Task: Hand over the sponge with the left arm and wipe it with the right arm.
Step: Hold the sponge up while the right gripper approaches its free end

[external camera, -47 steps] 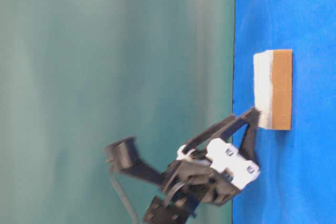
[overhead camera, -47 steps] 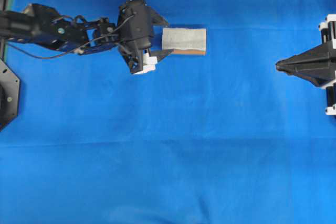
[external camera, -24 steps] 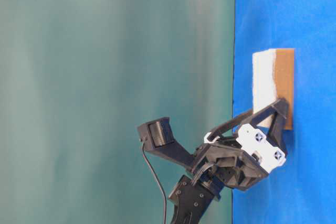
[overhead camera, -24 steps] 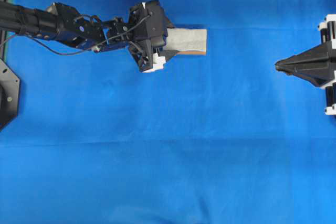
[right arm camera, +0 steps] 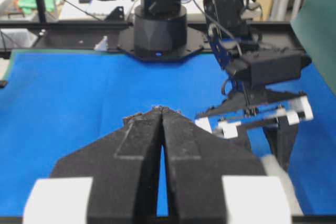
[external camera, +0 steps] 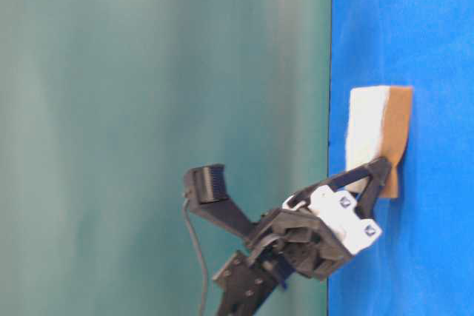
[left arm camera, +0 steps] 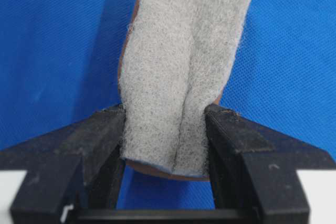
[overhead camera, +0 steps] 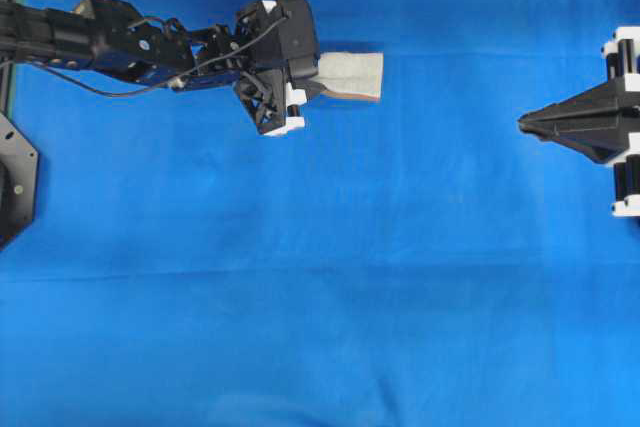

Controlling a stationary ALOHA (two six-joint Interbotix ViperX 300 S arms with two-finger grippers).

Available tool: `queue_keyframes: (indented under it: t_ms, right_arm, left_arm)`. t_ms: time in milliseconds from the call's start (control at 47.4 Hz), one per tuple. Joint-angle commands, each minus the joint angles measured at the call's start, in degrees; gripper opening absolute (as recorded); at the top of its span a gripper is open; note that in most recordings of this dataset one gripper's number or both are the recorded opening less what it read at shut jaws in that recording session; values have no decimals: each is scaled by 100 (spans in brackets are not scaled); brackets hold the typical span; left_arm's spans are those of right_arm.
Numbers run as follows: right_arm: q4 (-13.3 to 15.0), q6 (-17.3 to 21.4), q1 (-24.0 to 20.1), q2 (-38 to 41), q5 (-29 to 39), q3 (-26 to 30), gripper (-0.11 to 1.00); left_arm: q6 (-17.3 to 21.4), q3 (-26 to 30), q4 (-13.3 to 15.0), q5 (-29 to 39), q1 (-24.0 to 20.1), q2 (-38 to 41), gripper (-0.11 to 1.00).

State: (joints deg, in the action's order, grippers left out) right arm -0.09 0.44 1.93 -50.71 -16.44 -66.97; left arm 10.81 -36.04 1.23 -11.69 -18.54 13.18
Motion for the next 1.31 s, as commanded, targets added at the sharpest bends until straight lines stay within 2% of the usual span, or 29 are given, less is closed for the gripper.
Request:
queue_keyframes:
  t_ms: [0,190,337,569,717,886,1054,1286]
  right_arm:
    - [-9,-9,62,53,-18,114,0]
    - [-18,0,202,167,-44,114,0]
    - [-18,0,255,272,-44,114,0]
    - [-18,0,272,422,-53,149,0]
    - [-88,9,272,483,-26,167,0]
    - [-281,79,246,606,-18,237,0]
    - [-281,325,53,905,-44,457,0]
    - [-281,422,-62,1600,-18,967,1]
  left_arm:
    - [-185,105,9,281,44,-457,38]
    - [-422,149,44,967,404,-1266,38]
    - [-914,123,44,1257,738,-1793,38]
    - [-1872,114,44,1292,1415,-2118,38]
    - [-2188,167,44,1222,1652,-2092,38]
    - [-2268,202,44,1187,1688,-2065,38]
    - [-2268,211,44,1195,1688,-2048,38]
    - [-2250,176,44,1195,1688,-2048,38]
